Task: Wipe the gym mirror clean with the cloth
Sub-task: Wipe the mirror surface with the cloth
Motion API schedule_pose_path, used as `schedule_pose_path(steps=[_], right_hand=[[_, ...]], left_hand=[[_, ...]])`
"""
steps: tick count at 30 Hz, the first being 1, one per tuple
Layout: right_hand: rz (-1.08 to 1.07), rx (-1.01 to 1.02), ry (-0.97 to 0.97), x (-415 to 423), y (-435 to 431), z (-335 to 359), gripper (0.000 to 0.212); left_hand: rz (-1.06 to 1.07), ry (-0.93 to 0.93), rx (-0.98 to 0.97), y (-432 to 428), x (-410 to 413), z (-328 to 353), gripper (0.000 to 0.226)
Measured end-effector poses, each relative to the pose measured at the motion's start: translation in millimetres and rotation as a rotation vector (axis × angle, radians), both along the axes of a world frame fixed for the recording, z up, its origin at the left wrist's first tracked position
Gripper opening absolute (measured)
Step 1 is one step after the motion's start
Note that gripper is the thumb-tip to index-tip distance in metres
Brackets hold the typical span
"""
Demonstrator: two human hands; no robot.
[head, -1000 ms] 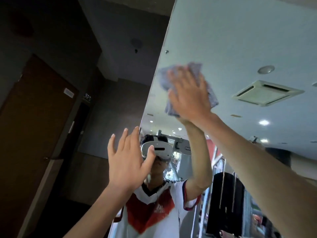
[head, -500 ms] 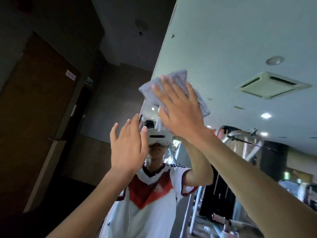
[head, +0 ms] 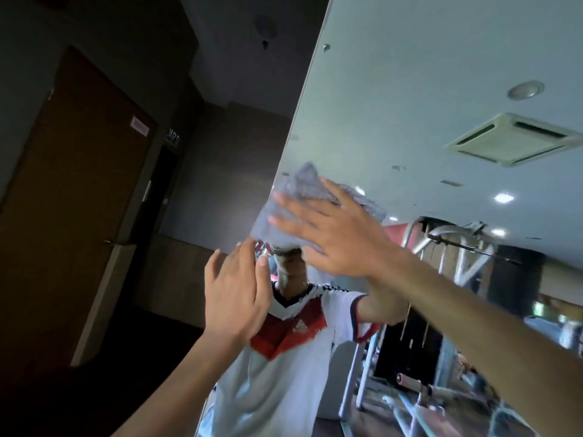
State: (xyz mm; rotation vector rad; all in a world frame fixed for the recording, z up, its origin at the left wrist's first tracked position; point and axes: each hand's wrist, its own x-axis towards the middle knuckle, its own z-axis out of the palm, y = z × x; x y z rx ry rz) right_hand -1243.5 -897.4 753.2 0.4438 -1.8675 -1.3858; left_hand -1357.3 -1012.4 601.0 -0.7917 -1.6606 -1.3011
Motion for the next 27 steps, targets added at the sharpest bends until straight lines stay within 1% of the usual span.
schedule_pose_path(steps=[1, 2, 3, 4, 5, 7, 8, 9, 10, 12, 13, 14, 15, 16, 17, 18, 20, 21, 22, 23, 25, 26, 27], right_hand=[[-0.019, 0.092, -0.118, 11.9, 11.7, 9.6, 0.061], [-0.033, 0.131, -0.144, 21.9, 23.2, 21.1, 0.061], [-0.047, 0.086, -0.087, 30.2, 34.2, 32.2, 0.062], [-0.045, -0.036, 0.018, 36.0, 42.5, 38.9, 0.063], [-0.015, -0.202, 0.157, 38.8, 45.8, 37.7, 0.062], [0.057, -0.501, 0.501, 26.1, 34.7, 10.3, 0.06], [0.061, -0.581, 0.616, 15.8, 25.0, -13.2, 0.061], [0.059, -0.588, 0.623, 6.5, 18.1, -38.5, 0.062], [0.053, -0.501, 0.519, 3.0, 14.5, -61.1, 0.064], [0.017, -0.168, 0.141, 15.0, 16.4, -87.8, 0.064], [-0.005, -0.032, -0.051, 27.2, 22.9, -84.1, 0.064], [-0.029, 0.049, -0.154, 35.9, 29.7, -74.2, 0.064], [-0.04, 0.061, -0.165, 39.9, 35.6, -60.3, 0.065], [-0.029, -0.004, -0.087, 40.4, 40.6, -45.8, 0.066], [-0.019, -0.113, 0.045, 39.3, 43.3, -33.4, 0.065], [-0.003, -0.237, 0.207, 36.2, 40.4, -26.4, 0.064], [0.039, -0.484, 0.525, 15.2, 20.9, -37.6, 0.061], [0.04, -0.573, 0.613, 2.0, 7.0, -53.7, 0.062], [0.042, -0.596, 0.615, -10.2, -4.7, -72.4, 0.064], [0.041, -0.532, 0.519, -18.2, -12.2, -89.8, 0.065], [0.006, -0.194, 0.159, -16.1, -13.3, -109.8, 0.064], [-0.003, -0.033, -0.027, -6.7, -5.2, -103.1, 0.062], [0.0, 0.067, -0.149, 1.6, 4.5, -89.4, 0.06]], left_hand=[[0.003, 0.0, -0.002, -0.2, -0.2, -4.0, 0.056], [-0.001, 0.0, -0.001, 0.5, -1.0, -6.1, 0.057], [-0.01, 0.0, 0.004, 1.3, -2.0, -6.4, 0.057], [-0.018, -0.001, 0.012, 2.5, -3.0, -5.8, 0.058], [-0.018, -0.004, 0.019, 3.6, -3.1, -5.2, 0.059], [-0.014, -0.015, 0.032, 5.4, -2.9, -6.0, 0.059], [-0.014, -0.022, 0.037, 6.1, -3.0, -9.0, 0.058], [-0.015, -0.03, 0.04, 6.0, -3.0, -13.6, 0.058], [-0.014, -0.034, 0.039, 5.9, -3.1, -18.7, 0.058], [-0.022, -0.05, 0.027, 5.7, -2.2, -31.5, 0.061], [-0.023, -0.061, 0.025, 5.6, -1.1, -37.2, 0.062], [-0.019, -0.074, 0.028, 5.8, -0.6, -41.8, 0.064], [-0.016, -0.083, 0.032, 6.0, 0.1, -43.3, 0.065], [-0.016, -0.087, 0.033, 6.1, 0.6, -43.5, 0.066], [-0.015, -0.087, 0.033, 6.0, 0.8, -43.4, 0.067], [-0.012, -0.085, 0.032, 6.1, 0.4, -43.4, 0.067], [-0.016, -0.083, 0.033, 5.8, -0.2, -44.5, 0.068], [-0.014, -0.083, 0.038, 5.5, 0.1, -44.4, 0.068], [-0.008, -0.083, 0.043, 5.3, -0.1, -45.6, 0.07], [-0.003, -0.082, 0.038, 4.2, -1.1, -47.6, 0.072], [-0.009, -0.068, -0.002, 0.5, -2.8, -61.9, 0.079], [-0.027, -0.061, -0.024, -0.9, -3.3, -74.2, 0.079], [-0.052, -0.07, -0.03, -1.8, -2.8, -87.5, 0.077]])
